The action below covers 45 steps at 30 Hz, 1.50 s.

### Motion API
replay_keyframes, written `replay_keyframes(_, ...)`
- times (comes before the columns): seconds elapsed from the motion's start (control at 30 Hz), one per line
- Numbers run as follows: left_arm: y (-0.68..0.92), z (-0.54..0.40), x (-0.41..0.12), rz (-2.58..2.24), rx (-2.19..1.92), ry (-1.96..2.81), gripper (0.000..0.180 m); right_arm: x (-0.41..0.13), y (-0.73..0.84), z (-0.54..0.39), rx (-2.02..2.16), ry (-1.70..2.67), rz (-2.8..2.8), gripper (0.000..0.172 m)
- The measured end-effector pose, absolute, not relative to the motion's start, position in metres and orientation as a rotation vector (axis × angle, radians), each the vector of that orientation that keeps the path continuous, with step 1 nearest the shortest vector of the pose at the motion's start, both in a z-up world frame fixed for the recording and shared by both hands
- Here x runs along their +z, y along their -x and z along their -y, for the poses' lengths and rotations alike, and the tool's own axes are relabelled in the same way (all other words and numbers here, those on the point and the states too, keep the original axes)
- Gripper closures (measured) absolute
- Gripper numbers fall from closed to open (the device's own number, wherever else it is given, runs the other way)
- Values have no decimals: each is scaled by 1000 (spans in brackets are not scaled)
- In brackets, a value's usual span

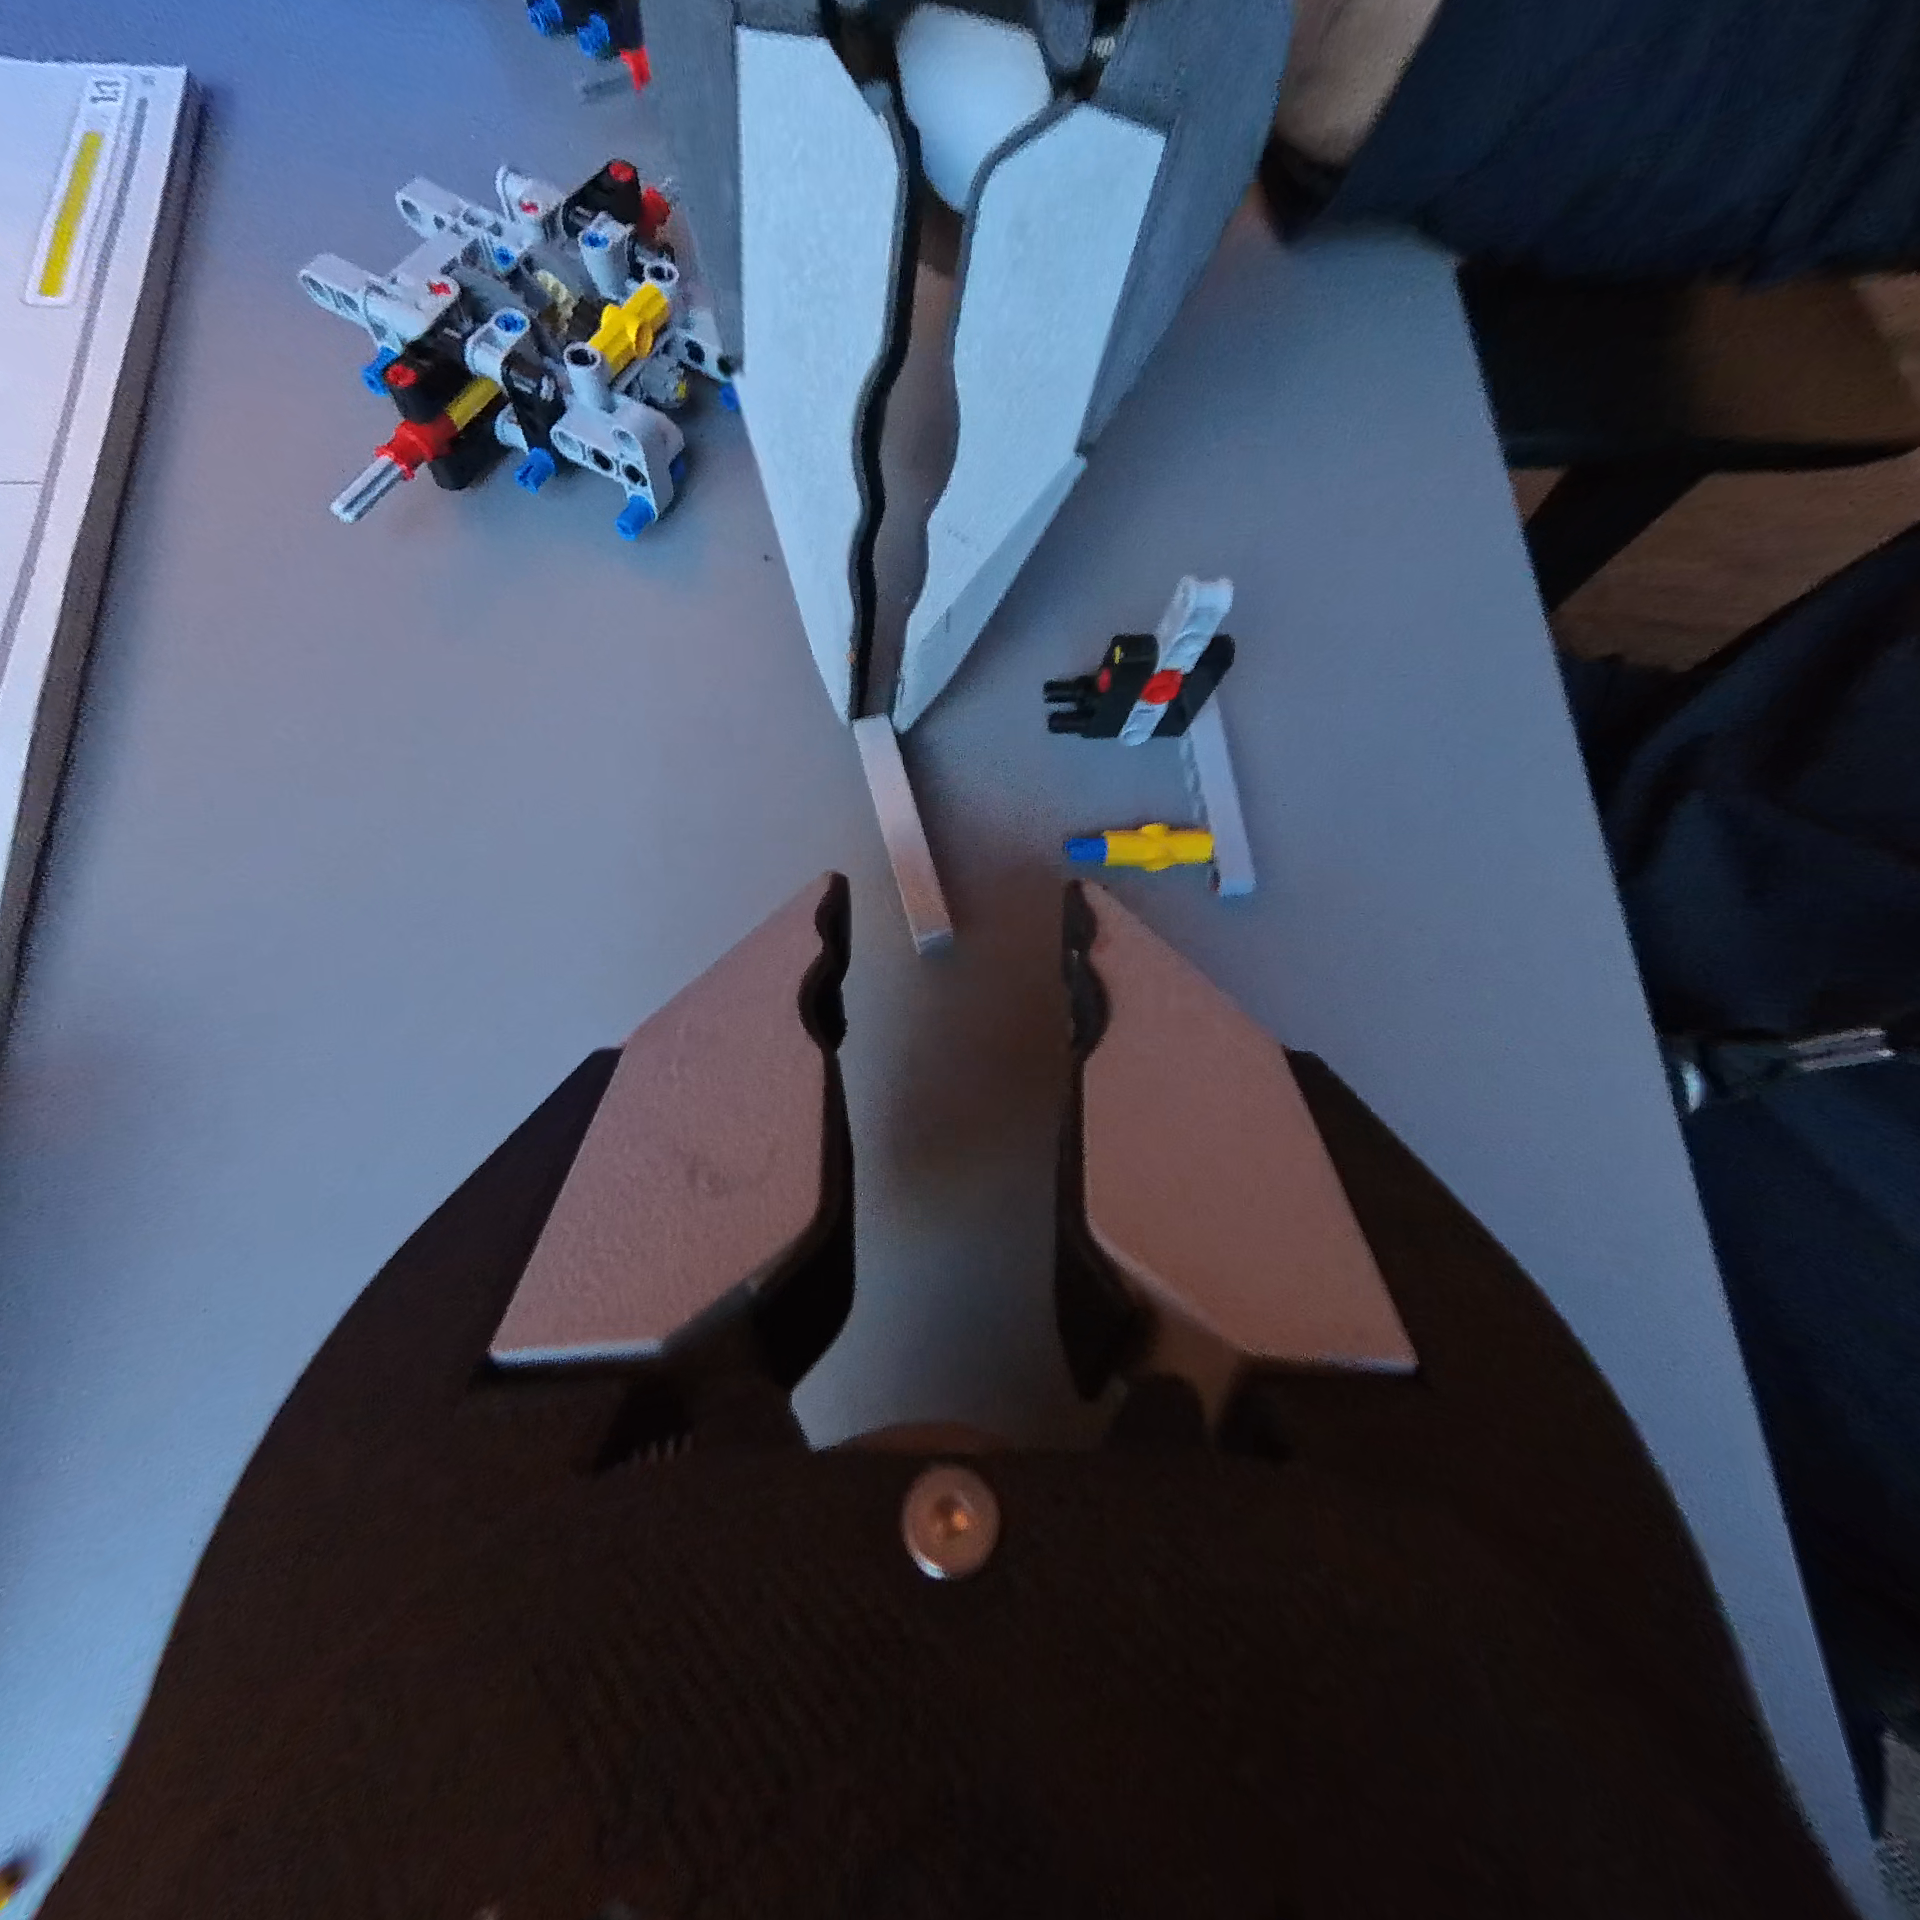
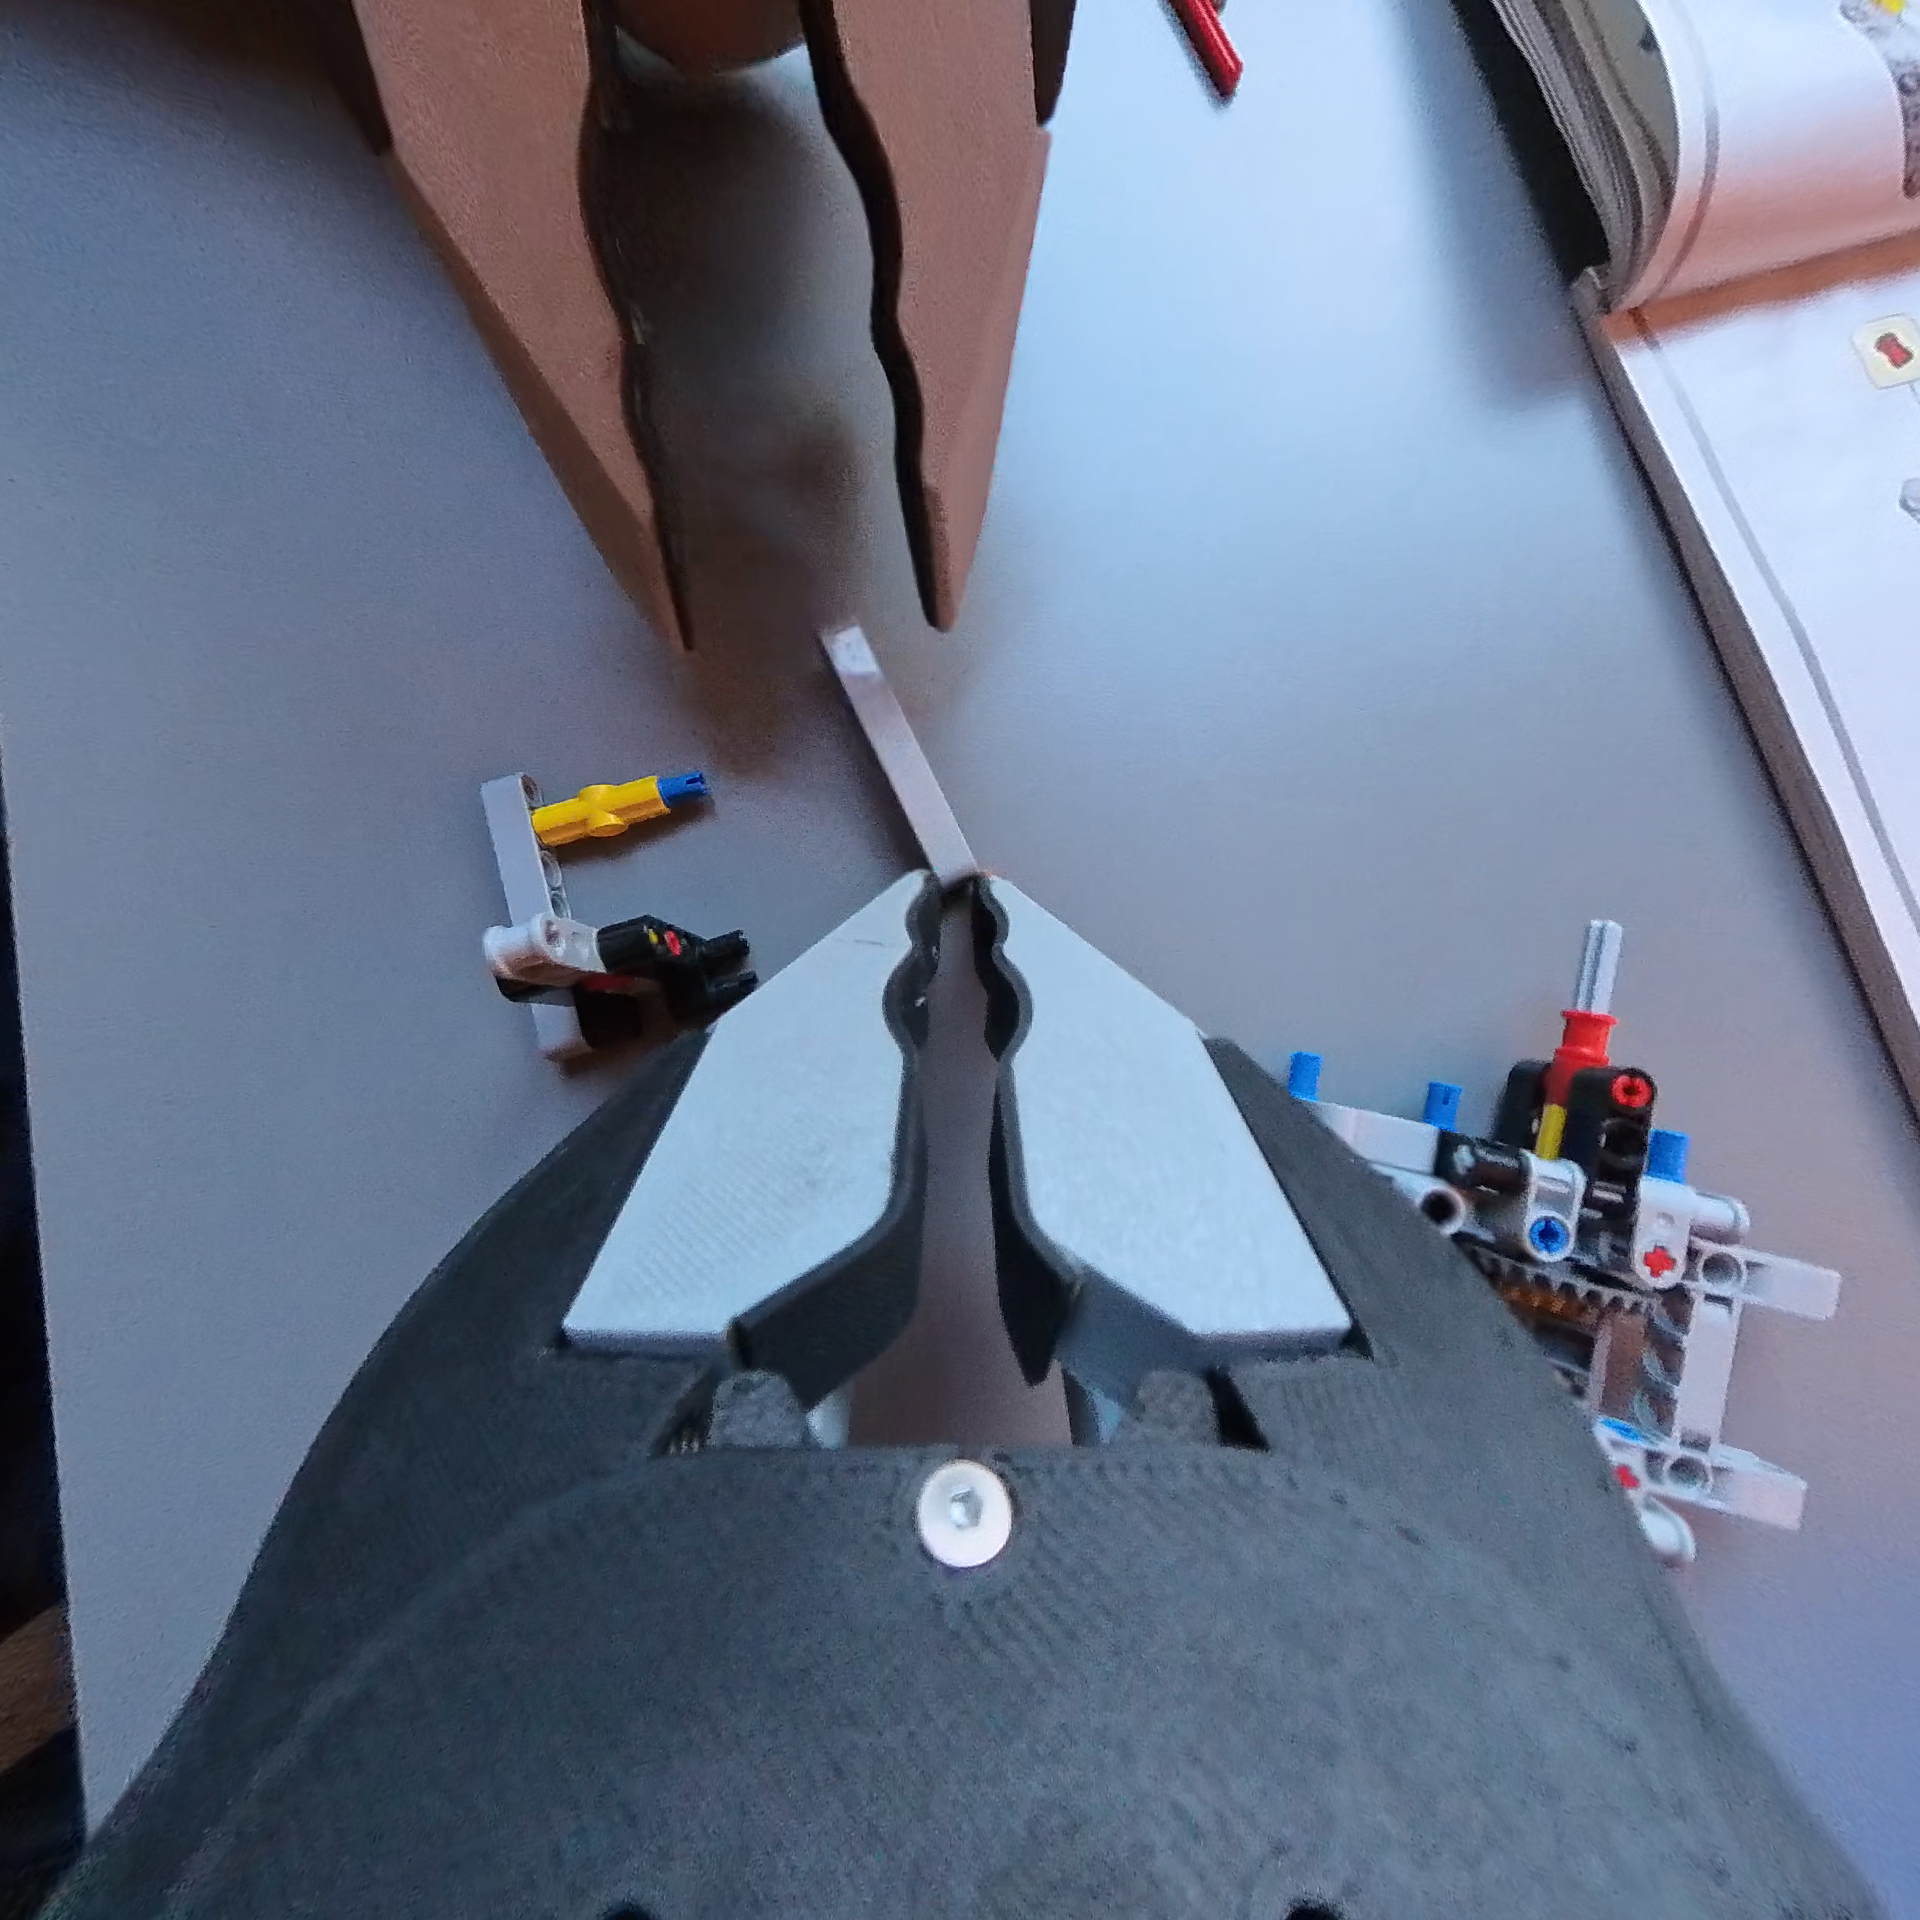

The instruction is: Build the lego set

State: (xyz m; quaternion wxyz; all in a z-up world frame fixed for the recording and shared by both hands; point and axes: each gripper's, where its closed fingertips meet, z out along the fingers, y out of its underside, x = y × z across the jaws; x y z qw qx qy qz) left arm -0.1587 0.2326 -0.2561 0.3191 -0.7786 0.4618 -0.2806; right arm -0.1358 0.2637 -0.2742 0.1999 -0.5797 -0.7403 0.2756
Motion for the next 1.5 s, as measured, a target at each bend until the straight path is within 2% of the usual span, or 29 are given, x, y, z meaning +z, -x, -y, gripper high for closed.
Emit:
replay_keyframes(0.13,155,-230,-269,-1255,-700,2098,143,-274,136,-261,754,1608,2066,169)
replay_keyframes(0.27,154,-232,-274,-1306,-592,2068,171,-275,133,-261,753,1620,2053,169)
replay_keyframes(0.43,154,-231,-274,-1310,-611,2052,174,-274,122,-258,784,1578,2068,167)
replay_keyframes(0.5,152,-229,-274,-1314,-640,2047,175,-269,115,-259,822,1561,2052,143)
replay_keyframes(0.6,151,-227,-274,-1324,-658,2045,175,-242,106,-233,1092,1437,2007,96)
replay_keyframes(0.7,146,-224,-273,-1306,-697,2068,175,-242,109,-220,1044,1439,1997,76)
replay_keyframes(0.83,141,-222,-273,-1296,-714,2079,174,-268,122,-215,716,1363,2084,93)
replay_keyframes(0.9,140,-218,-272,-1320,-726,2068,169,-268,126,-210,761,1344,2084,102)
replay_keyframes(1.03,146,-213,-271,-1360,-741,2063,156,-271,127,-212,775,1347,2084,100)
replay_keyframes(1.23,145,-217,-272,-1349,-727,2055,166,-273,127,-203,843,1315,2118,113)
replay_keyframes(1.37,145,-218,-273,-1373,-680,2031,175,-273,128,-202,866,1316,2118,114)
replay_keyframes(1.5,144,-218,-273,-1371,-700,2030,175,-274,130,-200,888,1316,2125,117)
